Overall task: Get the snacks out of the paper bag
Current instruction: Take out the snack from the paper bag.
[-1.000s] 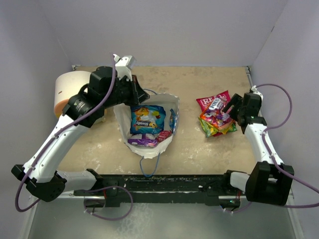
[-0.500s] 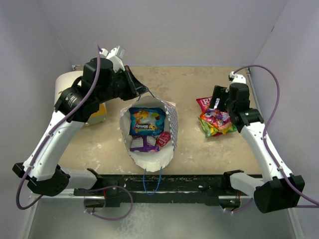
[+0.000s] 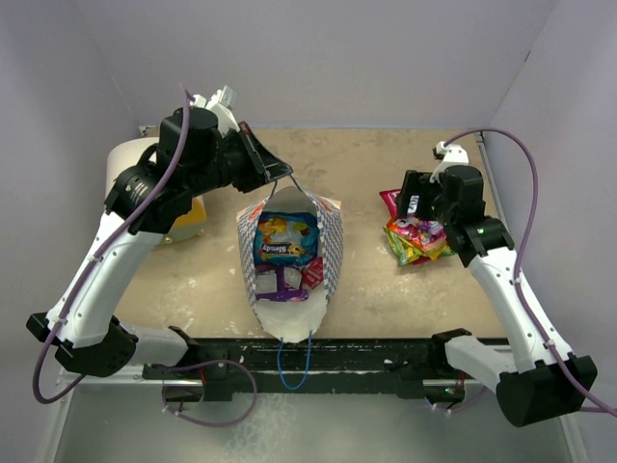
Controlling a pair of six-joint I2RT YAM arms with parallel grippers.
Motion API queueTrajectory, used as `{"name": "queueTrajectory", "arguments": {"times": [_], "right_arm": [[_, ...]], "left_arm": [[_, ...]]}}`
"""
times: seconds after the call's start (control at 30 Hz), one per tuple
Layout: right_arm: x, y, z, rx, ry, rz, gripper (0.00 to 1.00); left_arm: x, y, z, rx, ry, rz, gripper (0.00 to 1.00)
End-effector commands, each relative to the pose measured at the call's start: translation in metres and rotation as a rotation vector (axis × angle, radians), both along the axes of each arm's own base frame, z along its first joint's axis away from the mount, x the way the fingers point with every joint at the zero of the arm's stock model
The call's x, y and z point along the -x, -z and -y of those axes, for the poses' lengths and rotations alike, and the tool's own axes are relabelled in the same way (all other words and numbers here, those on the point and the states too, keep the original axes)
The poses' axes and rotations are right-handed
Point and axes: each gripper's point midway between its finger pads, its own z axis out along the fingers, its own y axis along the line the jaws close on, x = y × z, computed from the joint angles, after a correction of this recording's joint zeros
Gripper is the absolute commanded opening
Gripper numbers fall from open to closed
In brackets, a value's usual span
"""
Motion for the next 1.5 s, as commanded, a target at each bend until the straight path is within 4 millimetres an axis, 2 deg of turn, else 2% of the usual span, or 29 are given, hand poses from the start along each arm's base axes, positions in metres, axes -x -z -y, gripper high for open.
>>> {"name": "queueTrajectory", "arguments": {"times": [0.0,0.13,0.27,0.37,0.47,0.57,0.73,0.83,1.0,1.13,1.27,1.47], "right_arm": [[0.005,-0.026,-0.01,-0.025,-0.054,0.055,0.9],[0.015,-0.048,-0.028,-0.091,-0.151,0.101,0.9],[0.03,-0.076,-0.048,-0.154,-0.269,0.161,0.9],[0.046,-0.084,-0.066,-0.186,-0.386,0.153,0.9],[0.06,-0.091,-0.07,-0.196,-0.418,0.128,0.9],[0.073,-0.098,-0.074,-0.203,-0.456,0.129,0.9],[0.083,-0.113,-0.075,-0.132,-0.532,0.178,0.91],[0.092,-0.126,-0.087,-0.121,-0.637,0.239,0.9],[0.12,-0.157,-0.12,-0.119,-0.884,0.407,0.88],[0.129,-0.151,-0.147,-0.024,-1.034,0.476,0.87],[0.14,-0.153,-0.193,0.004,-1.138,0.55,0.86],[0.163,-0.131,-0.258,0.145,-1.269,0.588,0.87]], "left_arm": [[0.013,-0.059,-0.006,0.142,0.005,0.146,0.0],[0.015,-0.057,-0.013,0.078,0.017,0.215,0.0],[0.02,-0.038,-0.008,0.039,0.079,0.213,0.0],[0.027,-0.022,-0.006,0.006,0.128,0.195,0.0],[0.037,-0.01,-0.004,-0.009,0.198,0.218,0.0],[0.04,0.0,-0.011,-0.062,0.203,0.245,0.0],[0.031,0.002,-0.022,-0.145,0.164,0.289,0.0],[0.027,0.004,-0.024,-0.149,0.142,0.309,0.0],[0.03,0.002,-0.022,-0.155,0.169,0.32,0.0],[0.028,0.006,-0.024,-0.192,0.18,0.354,0.0],[0.028,0.014,-0.017,-0.189,0.225,0.377,0.0],[0.029,0.029,-0.008,-0.219,0.297,0.369,0.0]]}}
